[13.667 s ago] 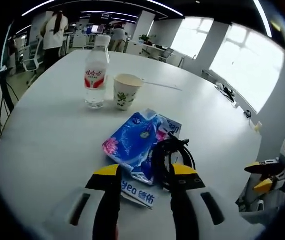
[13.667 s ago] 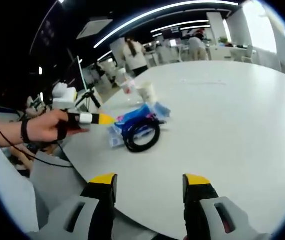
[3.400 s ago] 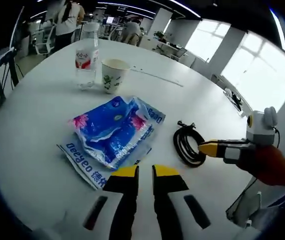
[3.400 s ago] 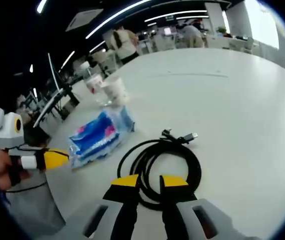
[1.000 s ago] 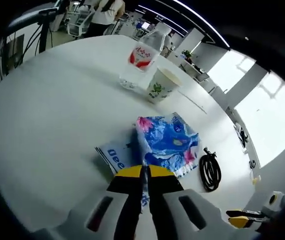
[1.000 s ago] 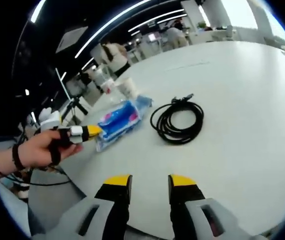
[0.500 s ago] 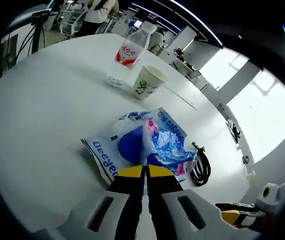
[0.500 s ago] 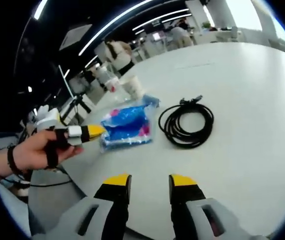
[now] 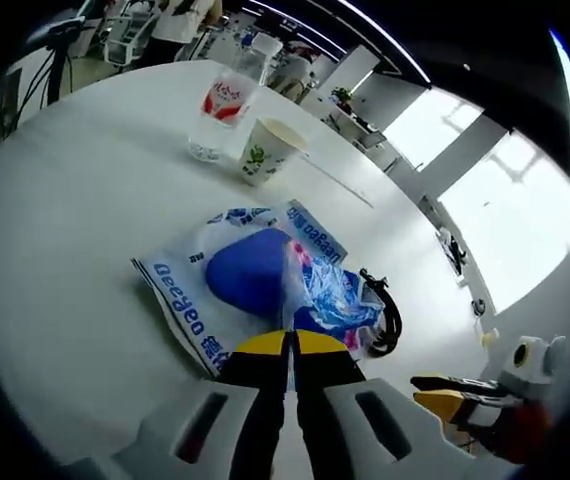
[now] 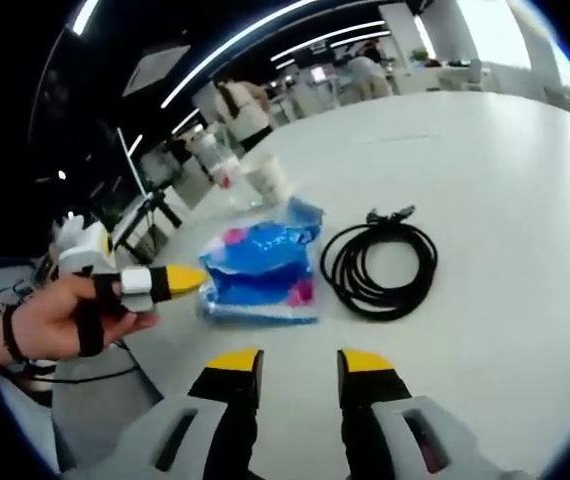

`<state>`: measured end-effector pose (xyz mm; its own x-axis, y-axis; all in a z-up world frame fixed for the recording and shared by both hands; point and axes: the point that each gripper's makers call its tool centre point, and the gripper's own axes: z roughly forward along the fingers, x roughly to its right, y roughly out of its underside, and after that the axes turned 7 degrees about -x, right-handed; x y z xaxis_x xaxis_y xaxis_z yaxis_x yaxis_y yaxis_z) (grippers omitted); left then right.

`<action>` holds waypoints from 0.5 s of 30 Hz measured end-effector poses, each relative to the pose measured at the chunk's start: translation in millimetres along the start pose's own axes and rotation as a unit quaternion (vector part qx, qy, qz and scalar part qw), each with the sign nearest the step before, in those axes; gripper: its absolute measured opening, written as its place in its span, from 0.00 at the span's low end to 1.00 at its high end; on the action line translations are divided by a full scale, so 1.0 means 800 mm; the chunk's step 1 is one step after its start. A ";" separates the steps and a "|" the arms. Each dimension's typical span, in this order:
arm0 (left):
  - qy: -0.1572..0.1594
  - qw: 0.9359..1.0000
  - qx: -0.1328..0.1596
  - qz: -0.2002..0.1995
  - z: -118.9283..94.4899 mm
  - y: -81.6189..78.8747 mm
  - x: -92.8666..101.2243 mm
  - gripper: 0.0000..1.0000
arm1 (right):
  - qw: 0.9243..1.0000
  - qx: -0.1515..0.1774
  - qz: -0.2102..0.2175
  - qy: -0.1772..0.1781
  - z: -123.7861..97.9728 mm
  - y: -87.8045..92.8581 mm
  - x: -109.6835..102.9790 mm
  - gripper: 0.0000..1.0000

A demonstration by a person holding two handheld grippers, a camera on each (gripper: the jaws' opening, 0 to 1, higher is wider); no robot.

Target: Arrange the tabletop items into an orderly group along one side of the table until the central work area is clear of visible clutter.

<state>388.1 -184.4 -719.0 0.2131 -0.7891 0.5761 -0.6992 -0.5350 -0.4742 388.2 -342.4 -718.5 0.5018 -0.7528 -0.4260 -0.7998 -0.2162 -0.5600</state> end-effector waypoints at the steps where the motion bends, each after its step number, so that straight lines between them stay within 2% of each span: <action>1: 0.000 1.000 -0.001 0.002 -0.001 0.002 0.000 0.00 | 1.000 0.000 0.000 0.000 0.003 -0.001 0.001 0.28; 15: 0.002 0.999 -0.031 0.027 -0.009 0.030 -0.001 0.00 | 0.999 -0.029 -0.012 -0.009 0.048 -0.003 -0.004 0.26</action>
<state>366.1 -194.6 -726.1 0.1714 -0.8152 0.5532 -0.7509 -0.4716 -0.4624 400.7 -315.5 -742.9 0.5270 -0.7361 -0.4248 -0.8044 -0.2708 -0.5287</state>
